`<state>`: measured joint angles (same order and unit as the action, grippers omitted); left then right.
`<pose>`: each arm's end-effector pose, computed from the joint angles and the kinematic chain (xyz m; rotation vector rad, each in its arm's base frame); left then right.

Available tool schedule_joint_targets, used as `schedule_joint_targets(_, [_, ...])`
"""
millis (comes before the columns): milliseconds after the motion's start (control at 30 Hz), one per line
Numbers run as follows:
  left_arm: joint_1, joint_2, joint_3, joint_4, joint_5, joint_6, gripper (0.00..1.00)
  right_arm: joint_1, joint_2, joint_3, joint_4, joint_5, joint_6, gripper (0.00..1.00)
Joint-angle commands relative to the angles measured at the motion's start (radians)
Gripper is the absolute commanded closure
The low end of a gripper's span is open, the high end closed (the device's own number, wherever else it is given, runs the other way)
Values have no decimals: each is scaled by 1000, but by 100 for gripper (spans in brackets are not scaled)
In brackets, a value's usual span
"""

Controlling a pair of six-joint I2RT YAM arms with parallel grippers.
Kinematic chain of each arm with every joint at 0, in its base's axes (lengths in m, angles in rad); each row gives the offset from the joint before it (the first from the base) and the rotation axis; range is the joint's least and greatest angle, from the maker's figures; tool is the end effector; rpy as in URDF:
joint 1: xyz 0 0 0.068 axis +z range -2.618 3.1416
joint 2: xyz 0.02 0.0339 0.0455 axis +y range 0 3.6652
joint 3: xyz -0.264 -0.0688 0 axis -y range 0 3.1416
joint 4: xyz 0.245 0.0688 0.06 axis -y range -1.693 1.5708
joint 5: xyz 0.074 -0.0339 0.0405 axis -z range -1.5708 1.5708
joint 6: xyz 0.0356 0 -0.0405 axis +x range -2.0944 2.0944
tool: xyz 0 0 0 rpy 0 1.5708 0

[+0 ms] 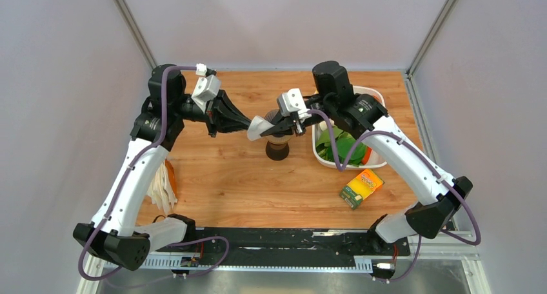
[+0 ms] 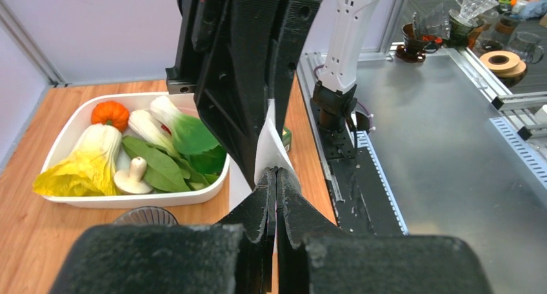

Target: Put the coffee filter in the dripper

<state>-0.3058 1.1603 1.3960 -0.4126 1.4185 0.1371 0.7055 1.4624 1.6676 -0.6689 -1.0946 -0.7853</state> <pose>0.1964 -0.0989 0.4571 1.3284 1.1802 -1.3359 0.2078 0.2185 0.4442 -1.7029 0.8548 1.0418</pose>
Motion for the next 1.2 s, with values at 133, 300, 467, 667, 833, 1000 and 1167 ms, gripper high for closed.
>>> schedule_joint_targets(133, [-12, -16, -44, 216, 53, -124, 100, 28, -5, 2, 29, -39, -84, 100])
schedule_joint_targets(300, [-15, -11, -52, 217, -24, -117, 100, 29, -1, 4, 30, -33, -76, 100])
schedule_joint_targets(467, [-16, -16, -44, 191, -112, -76, 100, 15, 0, 6, 33, 7, -26, 100])
schedule_joint_targets(667, [-15, -50, -43, 63, -119, 36, 96, -38, 4, 13, 35, 7, 33, 100])
schedule_joint_targets(833, [-14, -51, -41, 20, -134, 64, 70, -43, -3, -8, 40, 0, 19, 100])
schedule_joint_targets(1000, [-16, -26, -19, 23, -156, 56, 61, -43, 0, -3, 44, -20, 5, 100])
schedule_joint_targets(1167, [-18, -19, -18, 38, -188, 54, 60, -41, -6, -8, 45, -36, -13, 100])
